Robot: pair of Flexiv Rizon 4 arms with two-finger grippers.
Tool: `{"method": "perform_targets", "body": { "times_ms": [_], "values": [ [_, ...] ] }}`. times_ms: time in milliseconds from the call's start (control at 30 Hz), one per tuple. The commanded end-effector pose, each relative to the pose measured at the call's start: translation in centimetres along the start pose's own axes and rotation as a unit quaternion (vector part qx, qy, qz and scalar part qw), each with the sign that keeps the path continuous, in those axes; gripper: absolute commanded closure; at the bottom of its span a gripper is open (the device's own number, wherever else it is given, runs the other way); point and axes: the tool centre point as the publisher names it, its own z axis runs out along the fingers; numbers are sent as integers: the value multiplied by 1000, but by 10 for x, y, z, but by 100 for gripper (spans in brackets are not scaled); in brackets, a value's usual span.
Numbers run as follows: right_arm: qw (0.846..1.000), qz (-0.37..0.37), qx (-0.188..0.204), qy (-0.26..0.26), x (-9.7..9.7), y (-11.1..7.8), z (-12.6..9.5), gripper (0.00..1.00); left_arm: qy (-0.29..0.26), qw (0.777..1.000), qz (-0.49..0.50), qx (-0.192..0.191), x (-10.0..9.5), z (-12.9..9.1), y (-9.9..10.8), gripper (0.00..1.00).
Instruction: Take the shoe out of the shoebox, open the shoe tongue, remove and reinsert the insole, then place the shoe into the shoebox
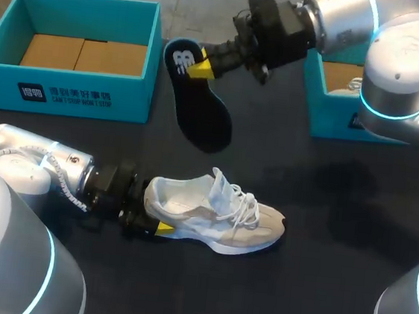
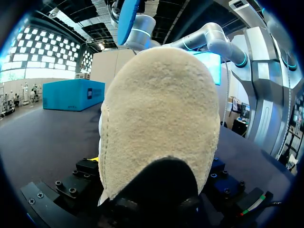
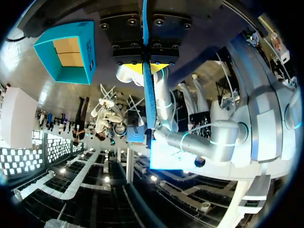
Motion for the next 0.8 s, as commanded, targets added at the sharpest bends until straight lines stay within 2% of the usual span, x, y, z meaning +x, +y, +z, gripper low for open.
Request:
{"method": "perform_targets", "body": {
  "times_ms": [33, 500, 667, 800],
  "values": [
    [1000, 8, -14, -14, 18, 9, -18, 100, 1, 1000, 0, -1, -2, 0, 2, 100],
    [996, 69, -41, -44, 48, 41, -56, 100, 1, 1000, 0, -1, -2, 0, 2, 100],
    [990, 102, -88, -32, 62, 47, -65, 100, 1, 1000, 0, -1, -2, 0, 2, 100],
    [990, 109, -78, -44, 66, 48, -67, 100, 1, 1000, 0, -1, -2, 0, 2, 100]
  ]
}}
